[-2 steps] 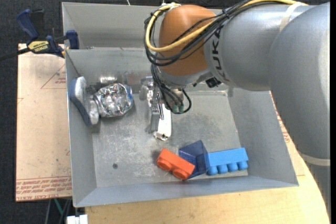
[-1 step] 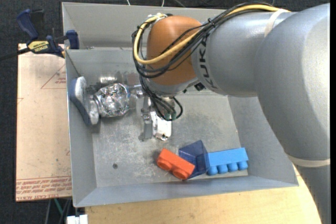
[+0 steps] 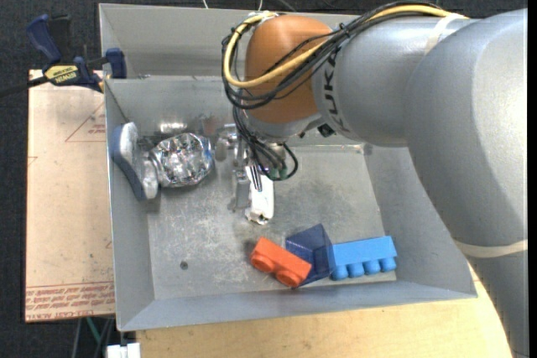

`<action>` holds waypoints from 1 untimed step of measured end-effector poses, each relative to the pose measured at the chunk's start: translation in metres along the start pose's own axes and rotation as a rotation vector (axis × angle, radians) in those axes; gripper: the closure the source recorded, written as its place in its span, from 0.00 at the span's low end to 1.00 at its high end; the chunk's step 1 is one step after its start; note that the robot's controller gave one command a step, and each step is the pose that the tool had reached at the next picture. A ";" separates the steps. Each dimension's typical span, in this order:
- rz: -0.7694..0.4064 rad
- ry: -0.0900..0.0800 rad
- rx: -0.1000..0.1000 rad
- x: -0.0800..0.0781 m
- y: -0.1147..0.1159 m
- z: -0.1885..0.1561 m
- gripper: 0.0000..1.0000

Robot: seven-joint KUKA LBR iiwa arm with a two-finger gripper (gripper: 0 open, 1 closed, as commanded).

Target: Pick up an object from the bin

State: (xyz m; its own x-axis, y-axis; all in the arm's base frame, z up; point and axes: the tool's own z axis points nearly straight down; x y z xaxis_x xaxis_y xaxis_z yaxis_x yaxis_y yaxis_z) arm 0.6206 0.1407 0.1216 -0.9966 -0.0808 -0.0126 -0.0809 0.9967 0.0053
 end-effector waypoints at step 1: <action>0.204 0.004 -0.001 0.025 -0.029 -0.009 0.00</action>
Offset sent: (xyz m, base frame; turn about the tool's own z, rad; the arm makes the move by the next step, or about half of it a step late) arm 0.0003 -0.0020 -0.0516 0.0462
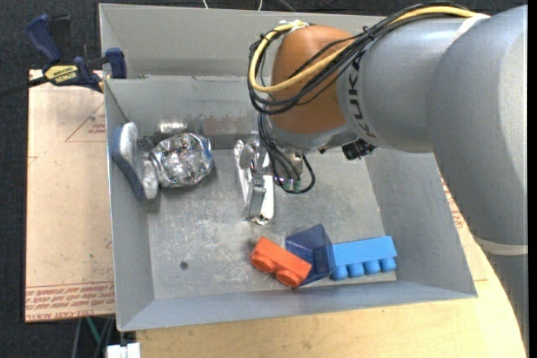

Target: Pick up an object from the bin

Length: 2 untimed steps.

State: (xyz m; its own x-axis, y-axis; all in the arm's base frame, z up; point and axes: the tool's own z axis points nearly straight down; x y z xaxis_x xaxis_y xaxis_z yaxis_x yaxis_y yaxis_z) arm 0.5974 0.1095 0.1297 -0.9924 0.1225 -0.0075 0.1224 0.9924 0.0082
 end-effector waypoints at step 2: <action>-0.035 -0.009 -0.002 0.035 -0.078 0.048 0.00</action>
Offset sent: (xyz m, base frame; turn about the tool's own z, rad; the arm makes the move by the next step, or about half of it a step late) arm -0.0431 -0.0711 -0.0493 -0.0407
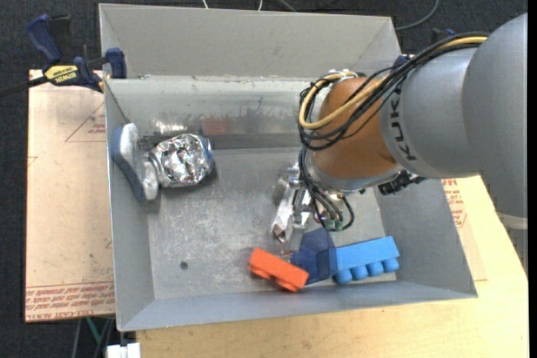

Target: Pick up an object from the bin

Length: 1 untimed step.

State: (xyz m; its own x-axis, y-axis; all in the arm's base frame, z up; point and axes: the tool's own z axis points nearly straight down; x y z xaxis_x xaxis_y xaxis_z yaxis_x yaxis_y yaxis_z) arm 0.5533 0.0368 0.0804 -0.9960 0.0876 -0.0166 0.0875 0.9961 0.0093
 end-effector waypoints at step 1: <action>0.148 -0.003 -0.006 -0.059 0.000 -0.002 0.00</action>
Offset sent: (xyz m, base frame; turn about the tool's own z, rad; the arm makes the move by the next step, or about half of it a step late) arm 0.0000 0.0000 0.0000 0.0000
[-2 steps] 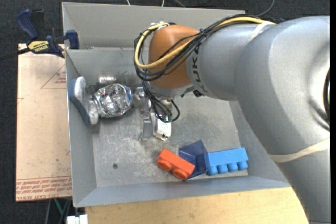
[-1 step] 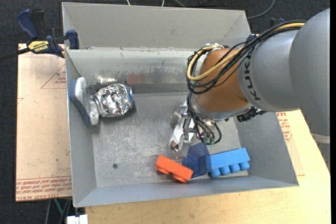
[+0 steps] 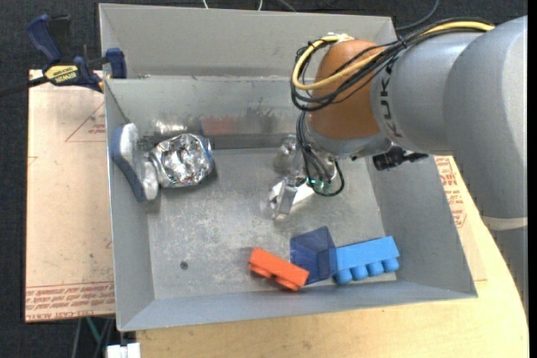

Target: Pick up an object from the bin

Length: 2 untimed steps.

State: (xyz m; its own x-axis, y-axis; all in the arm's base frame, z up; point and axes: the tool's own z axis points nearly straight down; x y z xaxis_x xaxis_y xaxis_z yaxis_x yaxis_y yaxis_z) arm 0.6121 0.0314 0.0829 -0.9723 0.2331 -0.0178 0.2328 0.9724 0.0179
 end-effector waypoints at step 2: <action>0.029 -0.001 0.000 -0.002 -0.032 0.012 0.00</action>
Offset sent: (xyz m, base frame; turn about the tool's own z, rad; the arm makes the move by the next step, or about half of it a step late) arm -0.0057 -0.0308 -0.0129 0.0264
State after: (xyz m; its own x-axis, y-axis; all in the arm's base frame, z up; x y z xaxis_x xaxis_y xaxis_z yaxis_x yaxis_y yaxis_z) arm 0.6071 -0.0001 0.0701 -0.9650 0.2616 -0.0186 0.2612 0.9651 0.0185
